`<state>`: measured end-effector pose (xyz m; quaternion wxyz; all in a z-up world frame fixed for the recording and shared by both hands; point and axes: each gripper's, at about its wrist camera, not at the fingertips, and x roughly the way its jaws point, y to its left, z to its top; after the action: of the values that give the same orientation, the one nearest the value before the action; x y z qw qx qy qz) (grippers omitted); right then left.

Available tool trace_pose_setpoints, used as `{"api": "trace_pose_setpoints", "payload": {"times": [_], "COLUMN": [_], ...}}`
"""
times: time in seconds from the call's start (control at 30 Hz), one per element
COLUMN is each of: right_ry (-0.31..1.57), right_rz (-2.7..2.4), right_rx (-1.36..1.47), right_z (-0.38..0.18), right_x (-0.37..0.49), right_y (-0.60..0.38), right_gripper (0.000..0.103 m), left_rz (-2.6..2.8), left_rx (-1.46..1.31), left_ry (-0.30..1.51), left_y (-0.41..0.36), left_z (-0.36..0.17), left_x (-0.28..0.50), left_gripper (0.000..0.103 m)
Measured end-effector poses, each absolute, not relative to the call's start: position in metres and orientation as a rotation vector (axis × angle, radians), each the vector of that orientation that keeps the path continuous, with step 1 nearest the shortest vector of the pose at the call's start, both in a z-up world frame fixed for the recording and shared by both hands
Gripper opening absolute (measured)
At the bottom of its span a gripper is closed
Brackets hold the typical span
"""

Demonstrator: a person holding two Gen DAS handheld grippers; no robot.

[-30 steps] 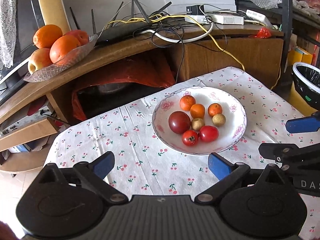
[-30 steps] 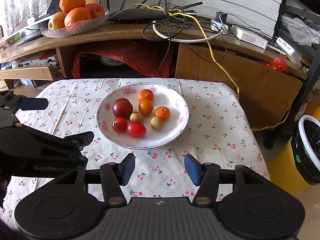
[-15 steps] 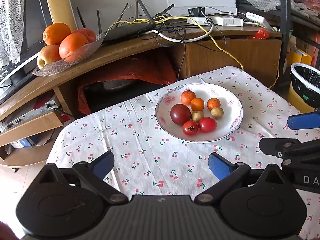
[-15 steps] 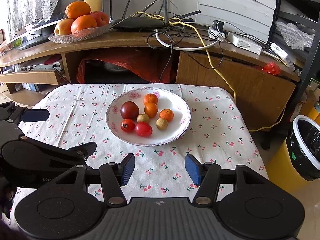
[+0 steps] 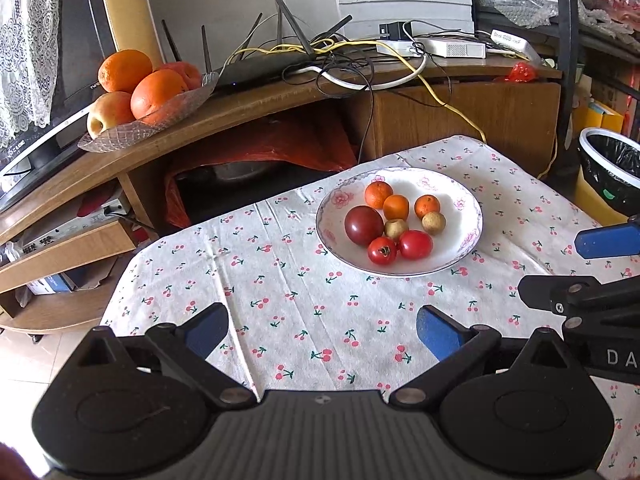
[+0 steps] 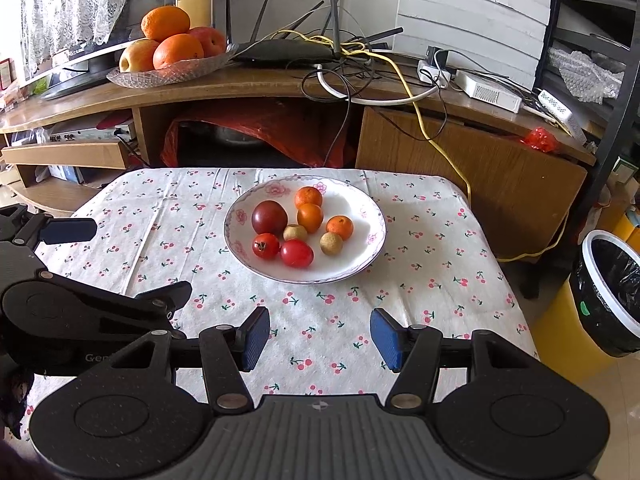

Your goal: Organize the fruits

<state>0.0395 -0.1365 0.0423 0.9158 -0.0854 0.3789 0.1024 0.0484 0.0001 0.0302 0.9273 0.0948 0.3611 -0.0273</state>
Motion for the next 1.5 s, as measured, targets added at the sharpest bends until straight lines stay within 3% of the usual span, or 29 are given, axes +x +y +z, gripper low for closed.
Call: {"api": "trace_pose_setpoints", "payload": {"times": [1.5], "right_ry": [0.796], "right_rz": [0.206], "right_rx": [-0.186], "right_z": [0.041], "right_x": [-0.003], "right_y": [-0.133], "right_gripper": [0.052], "left_rz": [-0.052], "left_rx": [0.261], "left_ry": [0.741], "left_y": [-0.003], "left_z": [0.031], "left_x": [0.003], "left_gripper": [0.103]}}
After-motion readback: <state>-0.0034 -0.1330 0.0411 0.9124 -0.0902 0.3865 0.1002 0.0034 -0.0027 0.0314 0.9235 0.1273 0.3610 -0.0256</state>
